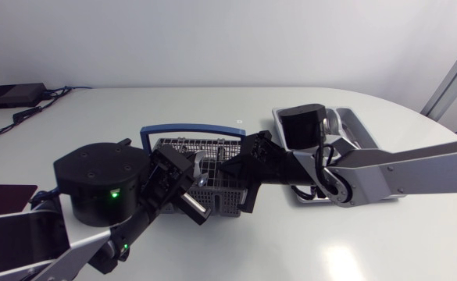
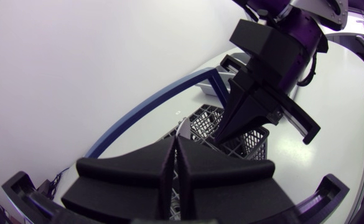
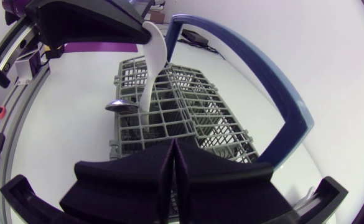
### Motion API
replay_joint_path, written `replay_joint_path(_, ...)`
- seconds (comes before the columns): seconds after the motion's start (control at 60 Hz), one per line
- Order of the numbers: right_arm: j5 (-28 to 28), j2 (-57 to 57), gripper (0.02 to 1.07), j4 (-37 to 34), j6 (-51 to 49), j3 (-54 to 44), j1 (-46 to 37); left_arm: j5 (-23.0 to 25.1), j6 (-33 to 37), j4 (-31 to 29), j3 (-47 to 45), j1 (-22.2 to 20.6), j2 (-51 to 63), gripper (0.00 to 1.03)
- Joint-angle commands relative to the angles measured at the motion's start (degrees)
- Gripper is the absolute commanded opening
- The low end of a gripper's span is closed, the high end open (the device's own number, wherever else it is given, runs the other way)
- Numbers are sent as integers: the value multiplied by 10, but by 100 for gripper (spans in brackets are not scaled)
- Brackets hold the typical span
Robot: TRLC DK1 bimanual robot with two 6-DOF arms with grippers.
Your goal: Unload the cutlery basket into the drawer organizer.
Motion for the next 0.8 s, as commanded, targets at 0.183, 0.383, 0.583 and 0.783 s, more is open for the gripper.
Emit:
replay_joint_path(0.183,2,16,8,-11,18,2,10,-33,-19,105,-17,3,31,4)
replay_joint_path(0.383,2,19,8,-12,18,1,10,-42,-19,120,-9,7,43,4)
replay_joint_path(0.583,2,26,8,-12,18,4,11,-42,-3,120,-5,15,10,4)
replay_joint_path(0.783,2,37,8,-11,15,6,11,-42,15,115,4,19,-13,4)
